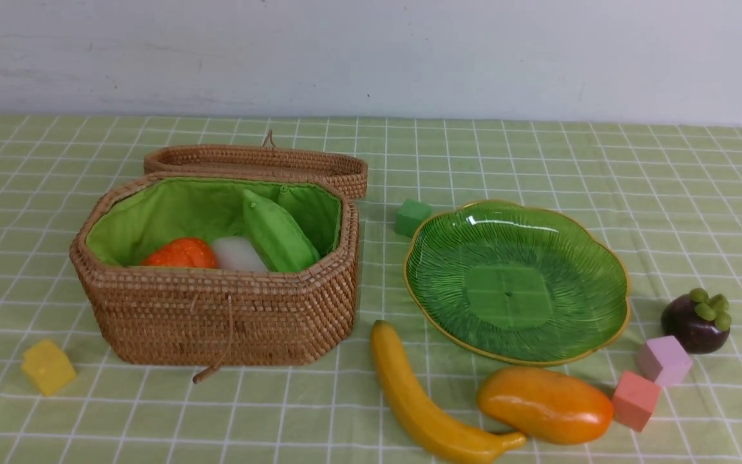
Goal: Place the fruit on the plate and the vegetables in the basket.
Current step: Use the right arm to grab a mangosteen and put it into the right plate
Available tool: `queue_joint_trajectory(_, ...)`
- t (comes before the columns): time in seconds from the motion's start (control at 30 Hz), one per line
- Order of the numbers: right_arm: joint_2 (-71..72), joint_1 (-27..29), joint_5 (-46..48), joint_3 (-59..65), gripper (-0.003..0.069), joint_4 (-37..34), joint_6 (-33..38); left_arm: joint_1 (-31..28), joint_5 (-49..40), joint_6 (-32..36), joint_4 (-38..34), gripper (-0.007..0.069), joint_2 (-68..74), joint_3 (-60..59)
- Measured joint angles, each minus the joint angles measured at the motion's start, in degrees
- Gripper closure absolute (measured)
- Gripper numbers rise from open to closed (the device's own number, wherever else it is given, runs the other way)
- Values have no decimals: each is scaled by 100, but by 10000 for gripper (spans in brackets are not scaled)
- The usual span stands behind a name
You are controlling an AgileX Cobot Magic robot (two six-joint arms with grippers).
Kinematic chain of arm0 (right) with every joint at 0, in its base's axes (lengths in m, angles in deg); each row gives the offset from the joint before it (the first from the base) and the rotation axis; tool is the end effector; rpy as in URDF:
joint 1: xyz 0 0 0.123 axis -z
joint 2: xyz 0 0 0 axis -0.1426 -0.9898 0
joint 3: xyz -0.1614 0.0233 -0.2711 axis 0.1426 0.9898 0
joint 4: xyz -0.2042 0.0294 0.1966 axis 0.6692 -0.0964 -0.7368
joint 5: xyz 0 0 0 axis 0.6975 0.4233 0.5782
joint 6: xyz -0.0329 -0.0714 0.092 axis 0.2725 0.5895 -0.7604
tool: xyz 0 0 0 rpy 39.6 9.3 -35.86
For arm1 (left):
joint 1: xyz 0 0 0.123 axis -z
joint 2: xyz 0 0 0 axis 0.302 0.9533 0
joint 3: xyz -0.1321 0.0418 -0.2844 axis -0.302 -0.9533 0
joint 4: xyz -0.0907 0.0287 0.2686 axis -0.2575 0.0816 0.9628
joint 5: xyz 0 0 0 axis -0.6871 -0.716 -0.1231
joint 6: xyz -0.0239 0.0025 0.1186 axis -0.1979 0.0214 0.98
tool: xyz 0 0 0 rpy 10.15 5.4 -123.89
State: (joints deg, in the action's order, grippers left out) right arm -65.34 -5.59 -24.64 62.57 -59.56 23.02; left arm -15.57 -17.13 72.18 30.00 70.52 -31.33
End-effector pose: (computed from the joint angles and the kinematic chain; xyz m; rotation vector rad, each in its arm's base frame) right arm 0.0828 -0.0031 0.1637 -0.1180 1.8737 -0.1417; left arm 0.0830 -0.0007 0.1588 -0.0644 1.8885 -0.0673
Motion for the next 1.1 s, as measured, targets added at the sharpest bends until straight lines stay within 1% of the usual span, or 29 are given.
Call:
queue_joint_trajectory(0.1,0,0,-317,41,417,-13,0,0,0,5,0,607,0,0)
queue_joint_trajectory(0.2,0,0,-1020,62,417,-377,-230,0,5,5,0,604,0,0)
queue_joint_trajectory(0.23,0,0,-1488,62,417,-773,-494,0,5,5,0,604,0,0)
queue_joint_trajectory(0.33,0,0,-2176,62,417,-1508,-1145,0,5,5,0,600,0,0)
queue_joint_trajectory(0.4,0,0,-2871,62,417,-1916,-1468,0,5,5,0,596,0,0)
queue_joint_trajectory(0.47,0,0,-3401,62,417,-2043,-1571,0,5,5,0,595,0,0)
queue_joint_trajectory(0.5,0,0,-3813,48,417,-2095,-1663,0,5,5,0,594,0,0)
queue_joint_trajectory(0.57,0,0,-4077,-109,417,-2172,-1726,0,5,5,0,591,0,0)
queue_joint_trajectory(0.6,0,0,-4083,-418,417,-2197,-1744,0,5,5,0,589,0,0)
queue_joint_trajectory(0.63,-27,0,-4056,-600,417,-2209,-1756,0,5,5,0,588,0,0)
queue_joint_trajectory(0.7,-234,0,-3848,-1397,417,-2222,-1758,0,5,10,0,587,0,0)
queue_joint_trajectory(0.77,-706,0,-3410,-2295,417,-2209,-1758,0,5,7,0,585,0,0)
queue_joint_trajectory(0.83,-1214,0,-2708,-3250,417,-2134,-1743,0,5,12,0,585,0,0)
queue_joint_trajectory(0.9,-2011,0,-1565,-4255,417,-1900,-1603,0,5,12,0,585,0,0)
queue_joint_trajectory(0.97,-2619,0,-793,-4917,417,-1679,-1453,0,5,12,0,585,0,0)
queue_joint_trajectory(1.0,-3068,0,-148,-5334,417,-1518,-1341,0,5,12,0,585,0,0)
queue_joint_trajectory(1.1,-4044,0,640,-5691,417,-1303,-1239,0,5,12,0,585,0,0)
